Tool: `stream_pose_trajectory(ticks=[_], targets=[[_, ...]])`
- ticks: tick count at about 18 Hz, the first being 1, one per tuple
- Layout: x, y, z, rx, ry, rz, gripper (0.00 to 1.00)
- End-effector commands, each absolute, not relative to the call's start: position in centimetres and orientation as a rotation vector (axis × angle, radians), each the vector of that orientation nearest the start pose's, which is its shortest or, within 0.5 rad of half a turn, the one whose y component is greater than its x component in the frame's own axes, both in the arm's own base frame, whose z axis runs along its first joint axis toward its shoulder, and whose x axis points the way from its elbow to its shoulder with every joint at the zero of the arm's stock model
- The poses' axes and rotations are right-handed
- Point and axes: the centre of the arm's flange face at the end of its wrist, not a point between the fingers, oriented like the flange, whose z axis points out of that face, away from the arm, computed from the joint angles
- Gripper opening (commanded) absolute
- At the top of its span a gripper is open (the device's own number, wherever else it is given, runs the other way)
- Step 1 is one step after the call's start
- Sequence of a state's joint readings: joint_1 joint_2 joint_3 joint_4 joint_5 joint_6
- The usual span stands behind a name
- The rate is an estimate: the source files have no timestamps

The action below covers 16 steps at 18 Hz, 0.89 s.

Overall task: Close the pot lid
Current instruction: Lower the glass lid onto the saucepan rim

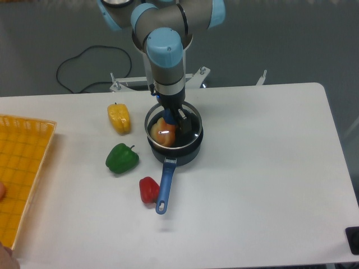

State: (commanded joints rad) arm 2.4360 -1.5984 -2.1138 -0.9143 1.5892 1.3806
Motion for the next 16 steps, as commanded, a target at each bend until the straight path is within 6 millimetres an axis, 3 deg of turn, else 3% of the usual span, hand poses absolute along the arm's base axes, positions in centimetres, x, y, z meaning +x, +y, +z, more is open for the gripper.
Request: stream_pose_trajectory(ticks=[16], targets=[[-25.93, 39.34, 28.03, -3.023, 0.783, 0.124, 0.56]])
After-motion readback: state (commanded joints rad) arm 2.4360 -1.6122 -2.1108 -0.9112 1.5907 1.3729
